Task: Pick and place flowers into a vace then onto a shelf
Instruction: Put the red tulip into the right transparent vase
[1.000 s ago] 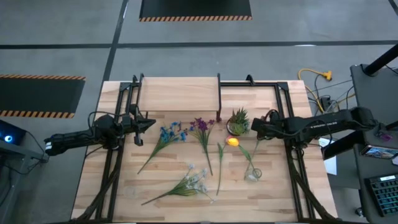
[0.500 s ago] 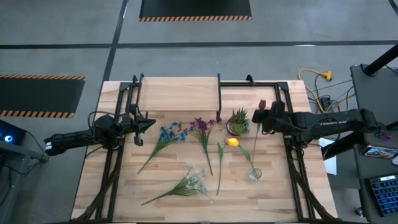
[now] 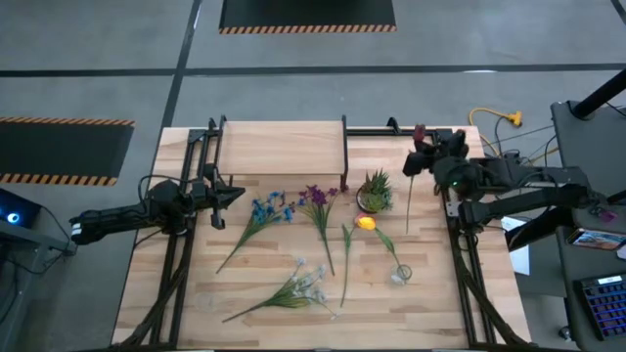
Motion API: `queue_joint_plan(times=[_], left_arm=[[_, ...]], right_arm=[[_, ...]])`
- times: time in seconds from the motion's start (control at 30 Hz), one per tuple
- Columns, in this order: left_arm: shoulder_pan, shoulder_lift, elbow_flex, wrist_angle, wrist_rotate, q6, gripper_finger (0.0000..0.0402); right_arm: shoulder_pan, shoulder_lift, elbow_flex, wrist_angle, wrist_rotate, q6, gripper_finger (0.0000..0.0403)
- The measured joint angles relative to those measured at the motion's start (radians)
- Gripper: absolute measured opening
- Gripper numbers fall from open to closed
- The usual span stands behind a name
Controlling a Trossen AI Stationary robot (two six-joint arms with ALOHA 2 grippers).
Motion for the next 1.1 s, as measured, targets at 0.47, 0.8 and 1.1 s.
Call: queue_joint_plan(times=[0.47,0.8,1.1], left_arm=[[0.000,0.000,0.000,0.000,0.000,0.000,0.0000],[0.000,0.000,0.000,0.000,0.000,0.000,0.0000],[0.000,0.000,0.000,0.000,0.000,0.000,0.0000]], right_arm=[[0.164,0.003,0.156,0.006,-0.005,-0.194,0.0013],[0.425,0.074,0.237,0.059,0.208,-0.278,0.0013],[0.702,0.140,0.273,0.062,0.410,-0.255,0.0013]])
